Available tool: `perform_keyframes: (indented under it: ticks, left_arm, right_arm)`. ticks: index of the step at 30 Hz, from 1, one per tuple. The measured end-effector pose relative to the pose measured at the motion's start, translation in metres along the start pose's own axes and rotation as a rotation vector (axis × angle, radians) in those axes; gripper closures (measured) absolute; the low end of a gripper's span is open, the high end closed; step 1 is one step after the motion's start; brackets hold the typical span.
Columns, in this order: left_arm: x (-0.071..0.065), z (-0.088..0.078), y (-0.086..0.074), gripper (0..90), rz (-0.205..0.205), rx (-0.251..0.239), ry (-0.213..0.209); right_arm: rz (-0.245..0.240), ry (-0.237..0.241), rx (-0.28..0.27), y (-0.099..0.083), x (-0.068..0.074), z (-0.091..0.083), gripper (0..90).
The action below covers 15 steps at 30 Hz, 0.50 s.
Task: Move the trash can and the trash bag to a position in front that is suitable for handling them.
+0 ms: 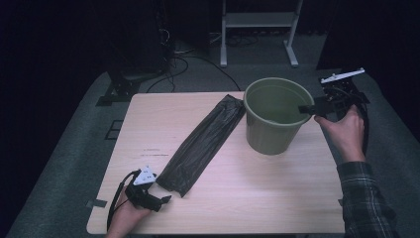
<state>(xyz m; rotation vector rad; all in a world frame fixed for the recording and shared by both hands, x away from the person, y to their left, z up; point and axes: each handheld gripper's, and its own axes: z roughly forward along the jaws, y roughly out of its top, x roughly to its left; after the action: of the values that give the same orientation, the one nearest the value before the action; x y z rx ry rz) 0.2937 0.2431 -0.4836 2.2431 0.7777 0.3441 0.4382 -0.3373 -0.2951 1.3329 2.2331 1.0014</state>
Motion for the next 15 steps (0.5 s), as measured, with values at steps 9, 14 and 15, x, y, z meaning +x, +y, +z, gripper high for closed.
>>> perform_keyframes:
  ticks: [9, 14, 15]
  left_arm:
    - [-0.0002, 0.0001, 0.0000, 0.0, 0.000, 0.000, -0.001]
    - [-0.0003, 0.0001, -0.0001, 0.0, -0.001, -0.001, -0.002]
    - [-0.0003, 0.0001, -0.0001, 0.0, -0.001, -0.001, -0.002]
  right_arm:
    - [0.042, -0.032, 0.057, -0.0010, -0.0060, 0.0060, 43.3]
    - [0.038, -0.019, 0.054, -0.0001, -0.0034, 0.0061, 53.3]
    - [0.038, -0.019, 0.054, -0.0001, -0.0034, 0.0061, 53.3]
